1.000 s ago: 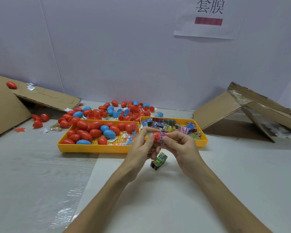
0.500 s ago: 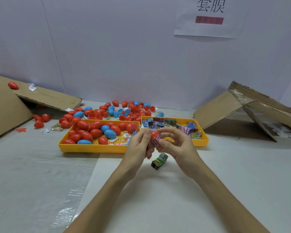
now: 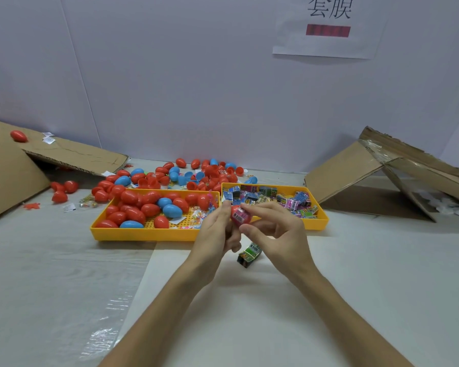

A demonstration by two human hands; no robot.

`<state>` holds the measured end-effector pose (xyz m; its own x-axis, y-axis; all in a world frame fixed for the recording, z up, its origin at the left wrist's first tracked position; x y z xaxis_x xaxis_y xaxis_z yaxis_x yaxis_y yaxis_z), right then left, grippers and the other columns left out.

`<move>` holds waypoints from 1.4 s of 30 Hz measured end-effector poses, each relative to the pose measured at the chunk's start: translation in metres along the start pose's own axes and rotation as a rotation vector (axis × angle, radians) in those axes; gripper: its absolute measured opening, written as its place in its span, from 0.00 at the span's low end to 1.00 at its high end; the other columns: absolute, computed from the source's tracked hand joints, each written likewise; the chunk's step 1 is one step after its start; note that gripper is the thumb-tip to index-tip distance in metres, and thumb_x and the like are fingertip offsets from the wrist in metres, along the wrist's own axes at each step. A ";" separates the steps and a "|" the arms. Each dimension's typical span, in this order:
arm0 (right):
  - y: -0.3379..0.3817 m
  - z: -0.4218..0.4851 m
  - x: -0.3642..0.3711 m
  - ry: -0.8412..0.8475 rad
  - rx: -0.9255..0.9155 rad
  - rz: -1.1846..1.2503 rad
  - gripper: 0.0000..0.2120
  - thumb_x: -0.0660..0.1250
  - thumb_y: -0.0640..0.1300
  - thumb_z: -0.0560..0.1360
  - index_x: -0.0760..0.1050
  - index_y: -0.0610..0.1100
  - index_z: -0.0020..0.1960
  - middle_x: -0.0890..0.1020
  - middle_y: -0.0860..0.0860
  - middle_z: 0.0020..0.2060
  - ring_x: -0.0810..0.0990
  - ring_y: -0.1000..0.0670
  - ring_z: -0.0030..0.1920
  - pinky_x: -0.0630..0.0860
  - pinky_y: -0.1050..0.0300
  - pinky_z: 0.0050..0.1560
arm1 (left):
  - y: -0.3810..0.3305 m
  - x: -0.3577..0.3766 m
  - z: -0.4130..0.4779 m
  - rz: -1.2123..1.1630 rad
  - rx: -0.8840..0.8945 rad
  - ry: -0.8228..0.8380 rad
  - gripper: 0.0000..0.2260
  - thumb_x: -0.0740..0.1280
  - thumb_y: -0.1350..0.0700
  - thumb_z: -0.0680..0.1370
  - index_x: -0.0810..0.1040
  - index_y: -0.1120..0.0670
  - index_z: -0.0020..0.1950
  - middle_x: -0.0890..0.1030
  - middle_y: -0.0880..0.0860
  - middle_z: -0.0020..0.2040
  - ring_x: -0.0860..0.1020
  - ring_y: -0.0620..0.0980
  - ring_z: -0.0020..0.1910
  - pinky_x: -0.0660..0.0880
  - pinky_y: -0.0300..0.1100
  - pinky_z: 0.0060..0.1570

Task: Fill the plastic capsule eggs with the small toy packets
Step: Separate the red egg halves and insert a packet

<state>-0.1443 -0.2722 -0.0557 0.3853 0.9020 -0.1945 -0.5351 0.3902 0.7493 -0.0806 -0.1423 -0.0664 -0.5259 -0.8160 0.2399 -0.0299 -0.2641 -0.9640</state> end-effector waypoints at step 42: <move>-0.003 0.004 -0.007 0.060 0.166 0.105 0.06 0.74 0.36 0.75 0.83 0.47 0.46 0.86 0.47 0.40 0.87 0.44 0.37 0.81 0.58 0.38 | -0.005 -0.002 -0.001 0.208 0.144 -0.067 0.20 0.59 0.45 0.84 0.81 0.60 0.51 0.74 0.50 0.28 0.70 0.45 0.26 0.69 0.36 0.25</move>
<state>-0.1426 -0.2805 -0.0539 0.2858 0.9475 -0.1436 -0.4369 0.2622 0.8604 -0.0803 -0.1385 -0.0626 -0.4509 -0.8912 0.0493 0.1968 -0.1531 -0.9684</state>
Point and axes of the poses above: each hand's wrist, its own z-axis towards the middle knuckle, its own x-axis out of the palm, y = z × x, the point moved 2 cm from there along z, towards the middle knuckle
